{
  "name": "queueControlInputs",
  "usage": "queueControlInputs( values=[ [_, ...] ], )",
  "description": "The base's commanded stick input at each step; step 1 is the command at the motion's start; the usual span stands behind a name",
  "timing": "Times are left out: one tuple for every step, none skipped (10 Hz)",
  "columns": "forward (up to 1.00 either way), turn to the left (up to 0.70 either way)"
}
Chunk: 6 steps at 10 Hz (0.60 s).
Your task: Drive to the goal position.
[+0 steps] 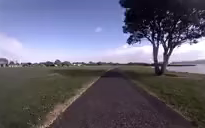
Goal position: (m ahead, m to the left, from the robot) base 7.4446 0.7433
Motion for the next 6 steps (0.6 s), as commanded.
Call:
queueControlInputs(
  values=[
    [0.45, -0.14],
    [0.45, -0.02],
    [0.45, 0.00],
    [0.45, 0.00],
    [0.45, 0.00],
    [0.45, 0.00]
  ],
)
